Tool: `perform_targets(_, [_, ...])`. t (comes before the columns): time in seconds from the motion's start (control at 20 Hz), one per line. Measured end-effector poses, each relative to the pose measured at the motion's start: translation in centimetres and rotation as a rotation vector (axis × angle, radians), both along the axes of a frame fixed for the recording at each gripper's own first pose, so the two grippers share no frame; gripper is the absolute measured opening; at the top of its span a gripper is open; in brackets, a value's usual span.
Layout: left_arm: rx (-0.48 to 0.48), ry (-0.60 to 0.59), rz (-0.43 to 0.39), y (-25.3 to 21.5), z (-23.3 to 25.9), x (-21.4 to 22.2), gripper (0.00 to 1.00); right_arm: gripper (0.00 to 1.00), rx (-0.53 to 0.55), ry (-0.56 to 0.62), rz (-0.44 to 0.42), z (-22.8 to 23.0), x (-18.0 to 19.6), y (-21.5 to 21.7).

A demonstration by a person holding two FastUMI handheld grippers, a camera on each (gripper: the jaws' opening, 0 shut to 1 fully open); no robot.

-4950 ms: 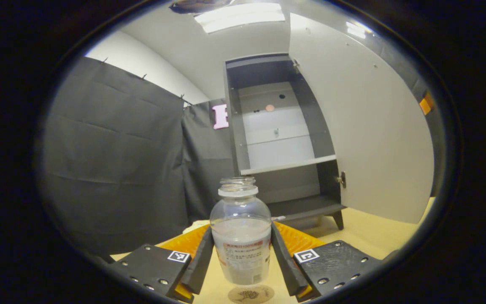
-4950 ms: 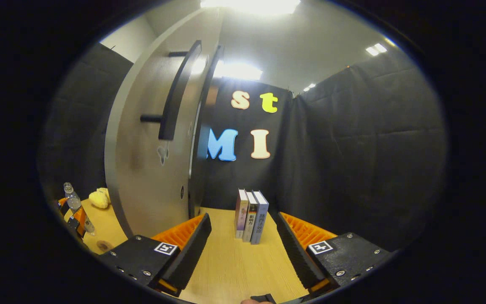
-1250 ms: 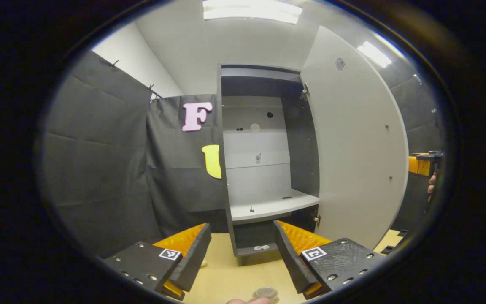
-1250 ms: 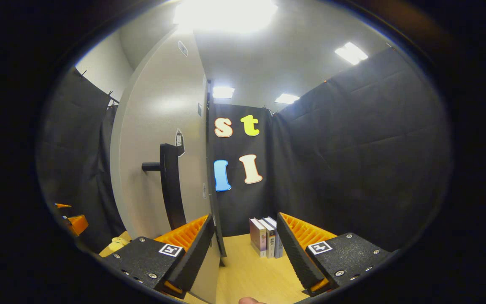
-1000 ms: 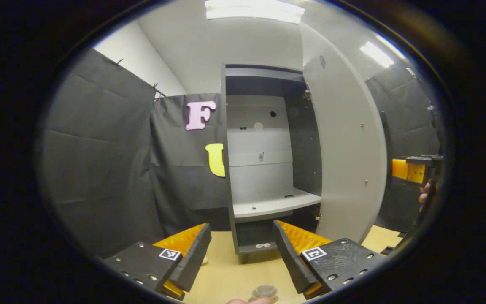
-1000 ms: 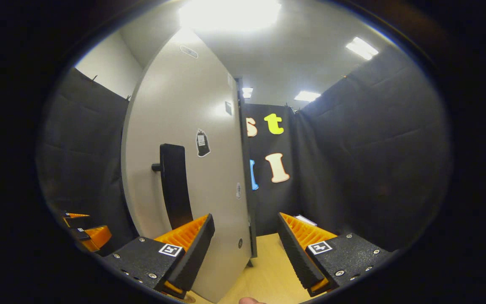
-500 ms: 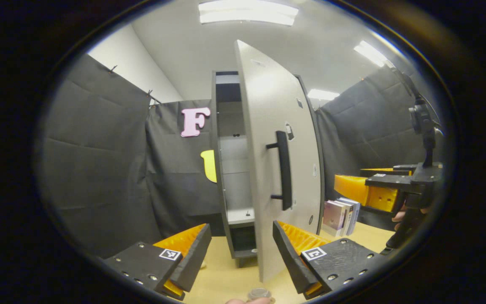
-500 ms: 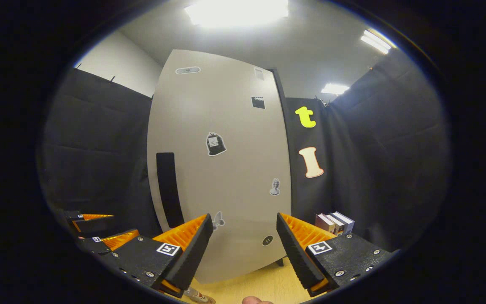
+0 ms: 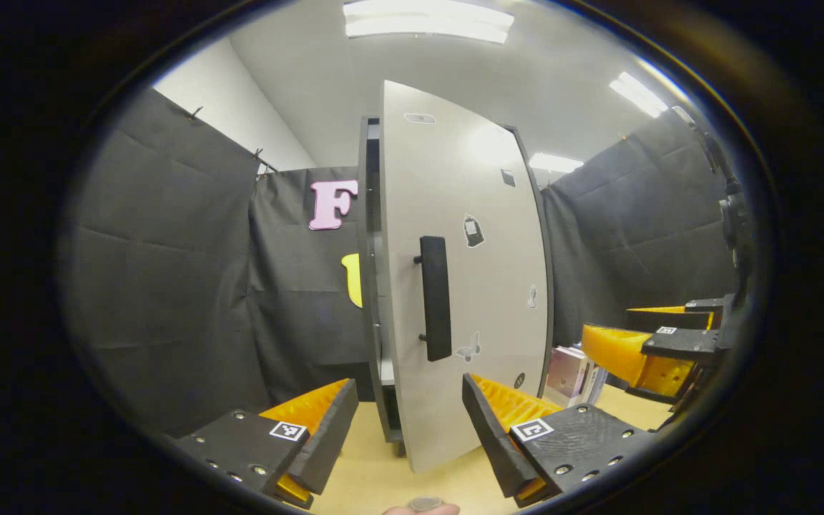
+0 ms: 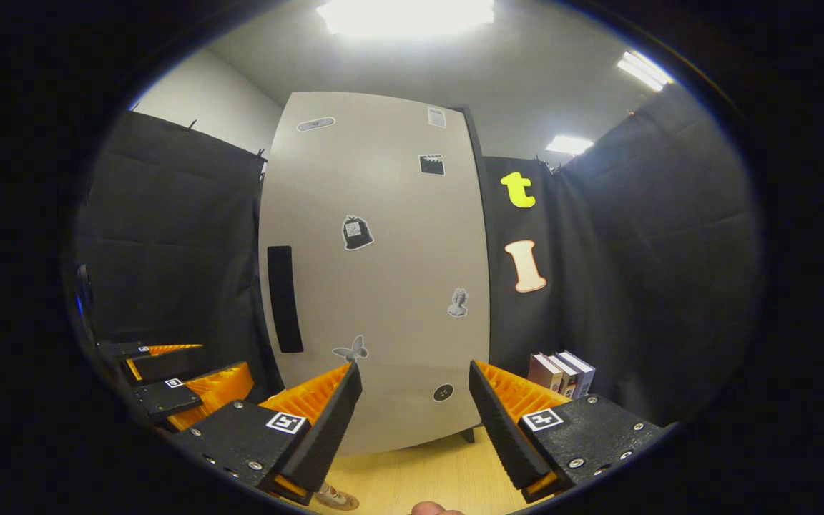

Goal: Open the cabinet door with the right hand, grasp the bottle in the cabinet with the left hand and place it on the coaster, then close the cabinet door with the right hand.

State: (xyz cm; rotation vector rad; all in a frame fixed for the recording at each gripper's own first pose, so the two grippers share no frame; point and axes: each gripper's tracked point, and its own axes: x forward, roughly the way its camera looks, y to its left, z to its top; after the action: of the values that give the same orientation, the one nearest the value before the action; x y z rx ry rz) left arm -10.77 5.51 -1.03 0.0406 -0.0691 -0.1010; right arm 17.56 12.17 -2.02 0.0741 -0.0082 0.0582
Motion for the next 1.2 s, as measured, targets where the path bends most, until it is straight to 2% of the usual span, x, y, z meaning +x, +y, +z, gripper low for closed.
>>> perform_targets(0.05, [0.008, -0.001, 0.001, 0.0, 0.0, 0.1, 0.88, 0.94, 0.007, 0.004, 0.0, -0.1, -0.1, 0.0])
perform_targets(0.1, [0.011, -0.004, 0.0, 0.1, 0.0, 0.1, 0.85, 0.94, 0.011, 0.004, 0.001, -0.1, -0.3, 0.0])
perform_targets(0.5, [-0.005, 0.001, -0.005, -0.5, 0.1, 0.2, 0.85, 0.94, 0.011, 0.02, -0.005, -0.4, -0.4, 0.6])
perform_targets(0.7, [-0.003, -0.005, -0.008, -0.8, 0.3, 0.5, 0.88, 0.94, -0.011, 0.029, -0.016, -0.1, 0.1, -0.1])
perform_targets(0.85, [-0.009, -0.018, -0.017, -1.4, 0.7, 0.7, 0.88, 0.94, -0.023, 0.01, -0.008, 0.6, 1.1, -0.7])
perform_targets(0.9, [-0.003, -0.023, -0.01, -1.4, 0.9, 0.9, 0.85, 0.94, -0.025, 0.015, -0.003, 0.5, 1.6, -0.9])
perform_targets(1.05, [-0.002, -0.004, 0.003, -1.3, 0.5, 1.3, 0.88, 0.94, -0.007, 0.03, 0.02, 0.7, 3.1, -1.7])
perform_targets(1.1, [0.002, 0.003, 0.001, -1.5, 0.5, 1.4, 0.88, 0.94, -0.005, 0.032, 0.02, 0.1, 3.5, -3.2])
perform_targets(1.2, [0.016, -0.006, 0.019, -1.1, 0.8, 1.7, 0.85, 0.94, -0.009, 0.042, 0.028, -0.1, 4.6, -3.7])
